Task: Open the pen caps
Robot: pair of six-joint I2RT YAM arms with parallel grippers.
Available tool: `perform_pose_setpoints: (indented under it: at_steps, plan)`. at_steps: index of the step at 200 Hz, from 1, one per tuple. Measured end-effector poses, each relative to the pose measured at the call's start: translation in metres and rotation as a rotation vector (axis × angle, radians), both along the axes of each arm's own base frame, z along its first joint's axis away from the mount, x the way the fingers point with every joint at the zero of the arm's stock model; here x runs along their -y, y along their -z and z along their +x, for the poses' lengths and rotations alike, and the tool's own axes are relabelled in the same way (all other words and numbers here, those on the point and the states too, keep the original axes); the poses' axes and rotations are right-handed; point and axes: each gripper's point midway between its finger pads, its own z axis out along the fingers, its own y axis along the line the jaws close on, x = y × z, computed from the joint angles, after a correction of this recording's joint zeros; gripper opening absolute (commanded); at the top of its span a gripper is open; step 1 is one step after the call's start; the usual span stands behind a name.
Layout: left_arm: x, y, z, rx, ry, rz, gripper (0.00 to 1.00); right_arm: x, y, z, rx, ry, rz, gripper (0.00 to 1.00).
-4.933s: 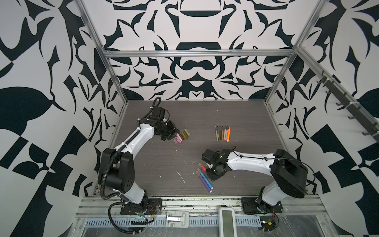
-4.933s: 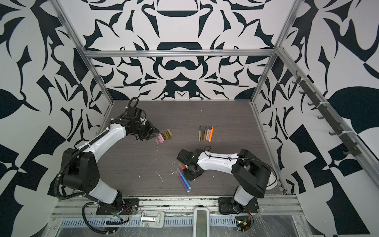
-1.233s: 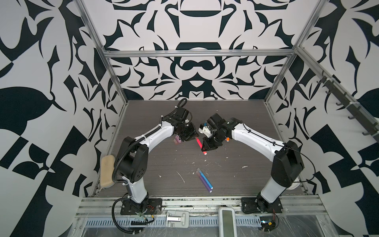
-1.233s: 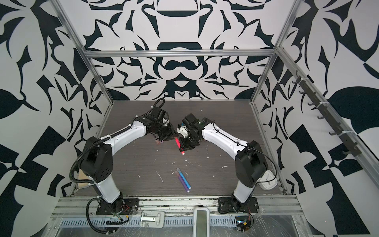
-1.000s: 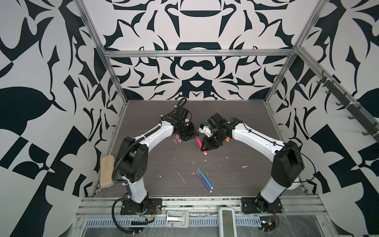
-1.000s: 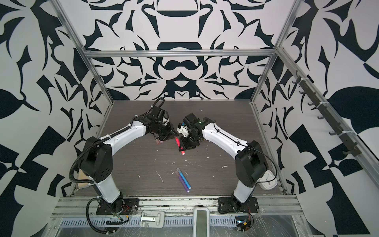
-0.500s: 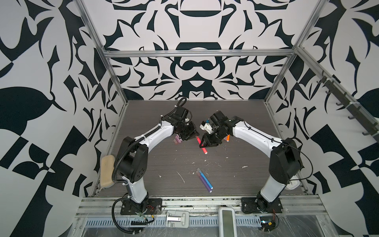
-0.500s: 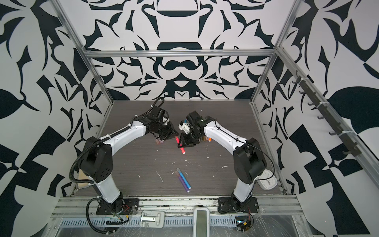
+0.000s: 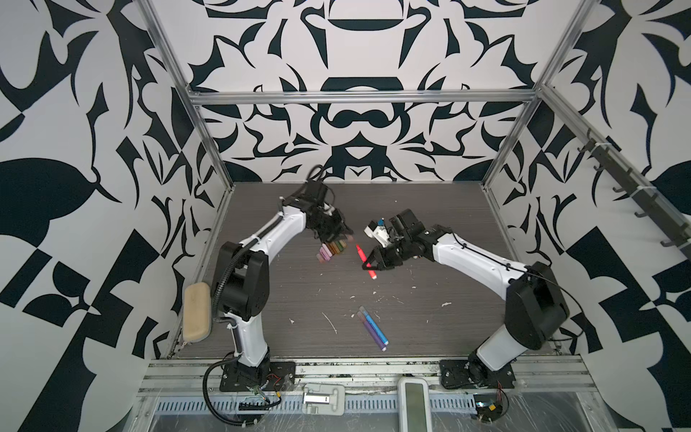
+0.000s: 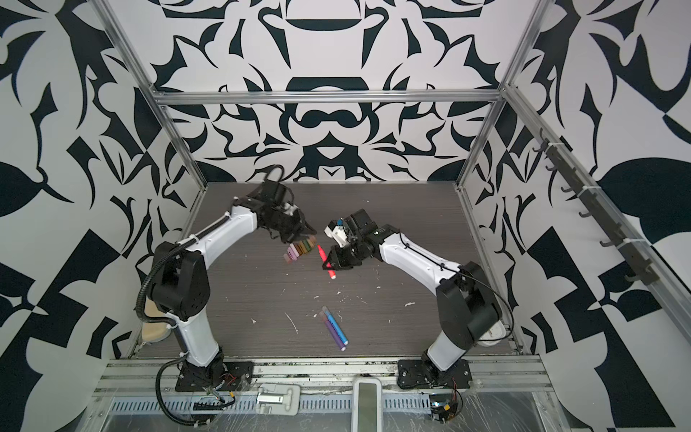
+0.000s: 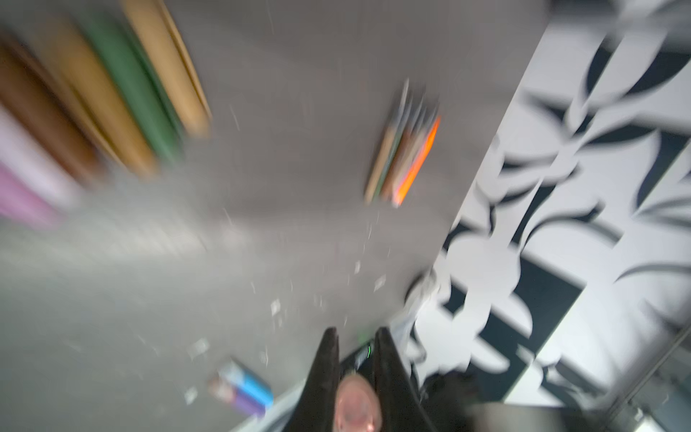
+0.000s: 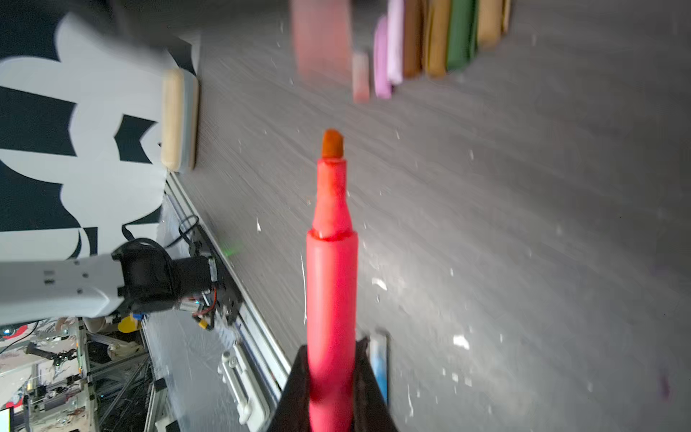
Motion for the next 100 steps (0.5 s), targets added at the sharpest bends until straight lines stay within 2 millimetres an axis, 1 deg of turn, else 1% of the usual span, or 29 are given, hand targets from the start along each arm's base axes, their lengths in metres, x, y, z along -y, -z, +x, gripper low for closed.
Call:
perform_pose_setpoints:
  at_steps: [1, 3, 9, 12, 18, 24, 32, 38, 45, 62, 81, 88, 100]
  plan:
    - [-0.005, -0.001, 0.006, 0.011, -0.012, 0.004, 0.0, 0.002, 0.001, -0.004, -0.01, 0.0, -0.006, 0.0]
    - [-0.01, -0.003, 0.011, 0.021, -0.024, 0.006, 0.0, 0.005, 0.003, -0.008, -0.022, 0.0, -0.013, 0.0]
    - [-0.036, -0.009, 0.034, 0.065, -0.081, 0.022, 0.0, 0.013, 0.008, -0.019, -0.06, 0.005, -0.039, 0.0]
    - [-0.043, -0.012, 0.04, 0.077, -0.097, 0.026, 0.0, 0.016, 0.01, -0.024, -0.077, 0.006, -0.05, 0.0]
    - [-0.068, -0.015, 0.056, 0.108, -0.147, 0.047, 0.0, 0.021, 0.013, -0.031, -0.104, 0.007, -0.068, 0.0]
    - [-0.087, -0.016, 0.064, 0.125, -0.184, 0.068, 0.0, 0.024, 0.015, -0.035, -0.123, 0.008, -0.08, 0.0]
    - [-0.104, -0.014, 0.068, 0.132, -0.213, 0.091, 0.0, 0.025, 0.016, -0.036, -0.132, 0.008, -0.087, 0.0]
    - [-0.109, -0.009, 0.066, 0.13, -0.216, 0.103, 0.0, 0.025, 0.016, -0.037, -0.137, 0.009, -0.09, 0.0]
    - [-0.109, -0.002, 0.061, 0.118, -0.209, 0.112, 0.0, 0.026, 0.017, -0.037, -0.142, 0.013, -0.094, 0.0]
    - [-0.097, 0.028, 0.033, 0.046, -0.16, 0.133, 0.0, 0.029, 0.017, -0.035, -0.144, 0.024, -0.099, 0.0]
    - [-0.09, 0.061, 0.002, -0.042, -0.111, 0.161, 0.0, 0.032, 0.017, -0.031, -0.142, 0.038, -0.102, 0.0]
    - [-0.089, 0.072, -0.007, -0.07, -0.099, 0.173, 0.0, 0.033, 0.017, -0.03, -0.142, 0.044, -0.102, 0.0]
    - [-0.092, 0.084, -0.018, -0.104, -0.089, 0.188, 0.0, 0.035, 0.018, -0.027, -0.142, 0.053, -0.104, 0.0]
